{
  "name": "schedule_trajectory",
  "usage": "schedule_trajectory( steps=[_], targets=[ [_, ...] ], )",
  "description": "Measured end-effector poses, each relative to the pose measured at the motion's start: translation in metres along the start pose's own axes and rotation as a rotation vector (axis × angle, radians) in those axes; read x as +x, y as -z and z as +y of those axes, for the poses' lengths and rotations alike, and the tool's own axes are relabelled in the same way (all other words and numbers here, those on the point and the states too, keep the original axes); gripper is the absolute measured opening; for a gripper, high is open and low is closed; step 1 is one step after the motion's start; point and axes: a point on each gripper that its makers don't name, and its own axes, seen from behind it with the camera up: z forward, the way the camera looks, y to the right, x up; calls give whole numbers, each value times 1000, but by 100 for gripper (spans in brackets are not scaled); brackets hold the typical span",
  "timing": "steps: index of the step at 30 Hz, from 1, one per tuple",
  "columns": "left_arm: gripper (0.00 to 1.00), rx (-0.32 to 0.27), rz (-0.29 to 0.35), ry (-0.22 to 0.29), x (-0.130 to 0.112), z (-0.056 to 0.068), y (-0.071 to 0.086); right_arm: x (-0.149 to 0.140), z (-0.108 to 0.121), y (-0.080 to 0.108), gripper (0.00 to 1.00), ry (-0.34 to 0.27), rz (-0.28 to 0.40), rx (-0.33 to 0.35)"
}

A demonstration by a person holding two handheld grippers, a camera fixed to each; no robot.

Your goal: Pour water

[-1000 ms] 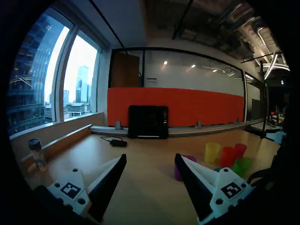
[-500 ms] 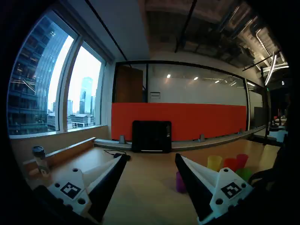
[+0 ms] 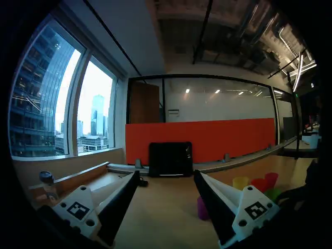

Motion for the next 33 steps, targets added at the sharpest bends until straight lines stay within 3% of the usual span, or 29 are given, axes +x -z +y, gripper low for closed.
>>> schedule_trajectory(
  steps=[11, 20, 33],
  targets=[
    [96, 11, 25, -29, 2, 8, 1, 3, 3, 3, 99, -8, 2, 2],
    [97, -12, 9, -39, -18, 17, 2, 2, 1, 5, 99, -11, -6, 0],
    [96, -23, -29, -55, -56, 13, 1, 1, -6, 5, 99, -10, -25, 1]
  ],
)
